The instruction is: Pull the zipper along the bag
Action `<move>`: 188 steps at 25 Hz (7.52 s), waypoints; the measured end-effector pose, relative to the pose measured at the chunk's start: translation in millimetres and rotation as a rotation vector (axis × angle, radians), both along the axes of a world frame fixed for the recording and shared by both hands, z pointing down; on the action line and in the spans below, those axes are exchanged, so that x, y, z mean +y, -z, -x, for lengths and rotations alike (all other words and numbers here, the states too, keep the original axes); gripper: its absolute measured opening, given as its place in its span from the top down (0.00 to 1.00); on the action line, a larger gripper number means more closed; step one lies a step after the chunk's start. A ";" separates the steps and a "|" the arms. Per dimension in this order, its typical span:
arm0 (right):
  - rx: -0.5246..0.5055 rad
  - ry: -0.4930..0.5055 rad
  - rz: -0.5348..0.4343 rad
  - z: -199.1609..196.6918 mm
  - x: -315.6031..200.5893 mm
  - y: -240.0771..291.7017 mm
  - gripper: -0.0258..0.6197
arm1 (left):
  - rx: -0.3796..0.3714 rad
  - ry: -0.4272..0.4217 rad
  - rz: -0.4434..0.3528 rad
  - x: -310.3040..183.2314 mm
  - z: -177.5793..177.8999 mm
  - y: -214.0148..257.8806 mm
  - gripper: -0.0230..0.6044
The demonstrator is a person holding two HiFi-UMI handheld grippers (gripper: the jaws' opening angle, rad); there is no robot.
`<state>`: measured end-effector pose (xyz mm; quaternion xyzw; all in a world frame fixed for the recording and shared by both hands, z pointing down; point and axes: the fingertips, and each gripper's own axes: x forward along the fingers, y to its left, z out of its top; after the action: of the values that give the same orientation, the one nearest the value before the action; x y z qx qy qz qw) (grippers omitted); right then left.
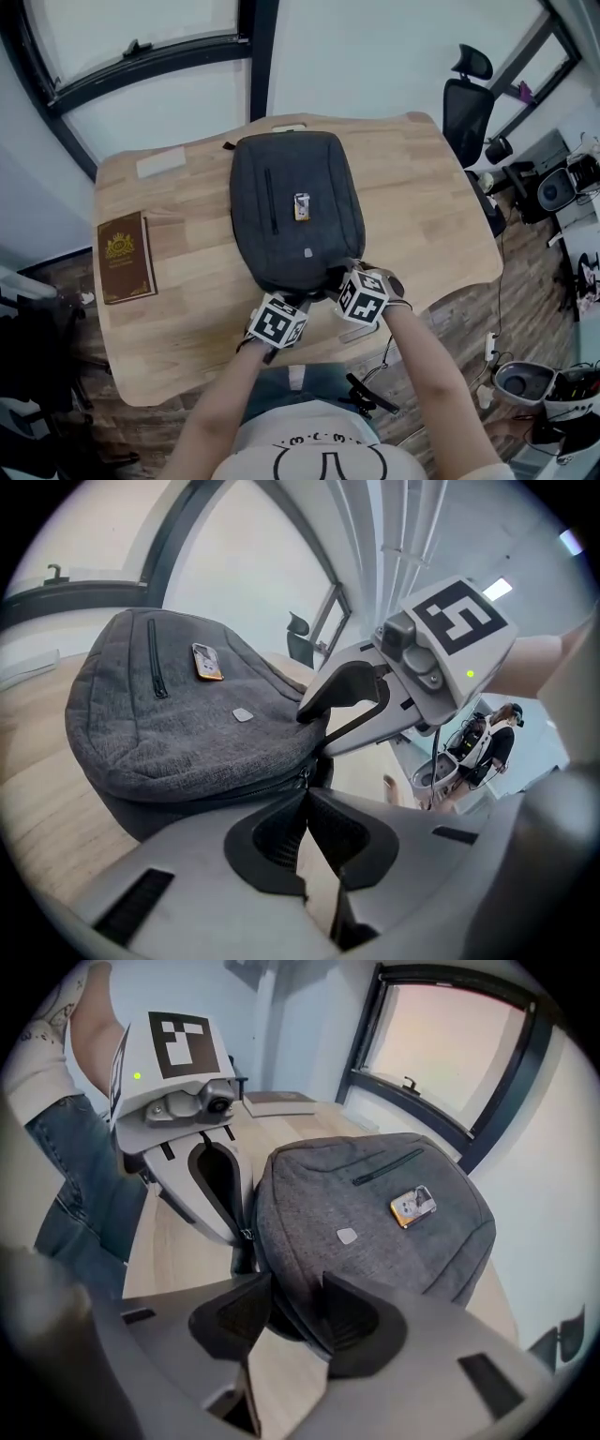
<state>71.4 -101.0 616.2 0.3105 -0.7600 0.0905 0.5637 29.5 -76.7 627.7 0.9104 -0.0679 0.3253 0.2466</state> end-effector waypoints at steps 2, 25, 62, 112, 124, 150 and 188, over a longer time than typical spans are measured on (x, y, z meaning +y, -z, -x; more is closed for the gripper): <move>-0.001 -0.012 -0.028 0.0 -1.4 -1.8 0.64 | -0.014 0.018 -0.010 -2.5 4.3 -0.5 0.93; 0.015 0.027 -0.024 -4.1 0.4 -5.5 0.71 | -0.270 -0.211 -0.431 -64.5 97.1 -1.7 0.93; -0.332 -0.224 -0.001 45.0 -27.2 39.0 0.21 | -0.191 -0.230 -0.295 -131.7 70.9 -5.4 0.93; -0.268 -0.288 0.081 160.2 -76.7 -15.7 0.65 | -0.357 0.227 -0.361 -282.9 165.1 -14.3 0.91; -0.375 -0.282 0.019 169.6 -79.2 5.7 0.41 | -0.174 0.332 -0.434 -259.3 178.6 45.6 0.58; -0.666 -0.350 -0.784 -17.5 -38.0 271.1 0.88 | 0.185 0.935 -0.891 -105.9 159.6 274.2 0.94; -0.737 -0.295 -1.172 -26.2 68.2 426.5 0.88 | 0.347 0.813 -1.198 0.5 149.3 424.3 0.94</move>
<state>97.7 -32.9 189.7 0.6116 -0.7750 -0.1590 -0.0085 -119.8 -76.1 203.4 0.8304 -0.5250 -0.0327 -0.1838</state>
